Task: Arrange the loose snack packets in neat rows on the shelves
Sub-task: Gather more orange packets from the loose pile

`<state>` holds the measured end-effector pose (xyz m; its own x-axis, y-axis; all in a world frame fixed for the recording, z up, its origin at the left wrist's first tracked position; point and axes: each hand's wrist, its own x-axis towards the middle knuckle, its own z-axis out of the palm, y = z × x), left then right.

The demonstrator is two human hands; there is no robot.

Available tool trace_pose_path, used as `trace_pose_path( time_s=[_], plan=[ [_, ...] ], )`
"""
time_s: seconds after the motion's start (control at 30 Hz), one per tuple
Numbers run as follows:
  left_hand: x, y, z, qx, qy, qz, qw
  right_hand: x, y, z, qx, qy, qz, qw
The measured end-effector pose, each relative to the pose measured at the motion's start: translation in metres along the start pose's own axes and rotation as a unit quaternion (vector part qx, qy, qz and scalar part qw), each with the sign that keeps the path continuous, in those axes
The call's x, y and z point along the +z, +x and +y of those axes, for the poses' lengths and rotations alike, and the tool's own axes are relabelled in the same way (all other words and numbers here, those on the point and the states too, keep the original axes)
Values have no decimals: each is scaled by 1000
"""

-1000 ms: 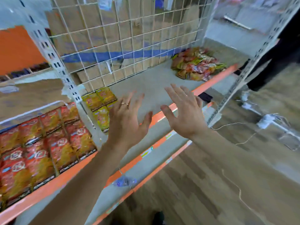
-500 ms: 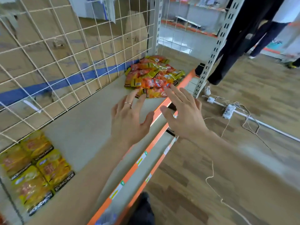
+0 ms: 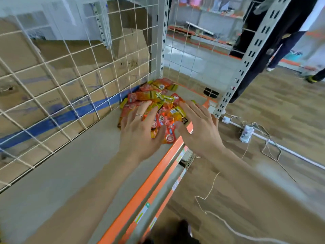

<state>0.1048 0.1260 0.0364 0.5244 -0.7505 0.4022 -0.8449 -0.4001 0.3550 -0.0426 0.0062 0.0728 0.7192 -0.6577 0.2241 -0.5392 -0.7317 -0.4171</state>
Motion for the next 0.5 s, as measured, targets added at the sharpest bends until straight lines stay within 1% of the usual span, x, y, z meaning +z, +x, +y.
trace_pose_path(
  time_s=[0.17, 0.23, 0.33, 0.5],
  plan=[
    [28, 40, 7, -13, 3, 5, 1000, 12, 53, 35, -20, -8, -29, 999],
    [42, 58, 10, -25, 0, -10, 1000, 18, 76, 51, -21, -10, -45, 999],
    [68, 85, 17, -59, -6, -35, 998, 24, 110, 78, -37, -7, -70, 997],
    [105, 121, 30, -112, 31, -57, 992, 32, 166, 119, -53, -5, -108, 993]
  ],
)
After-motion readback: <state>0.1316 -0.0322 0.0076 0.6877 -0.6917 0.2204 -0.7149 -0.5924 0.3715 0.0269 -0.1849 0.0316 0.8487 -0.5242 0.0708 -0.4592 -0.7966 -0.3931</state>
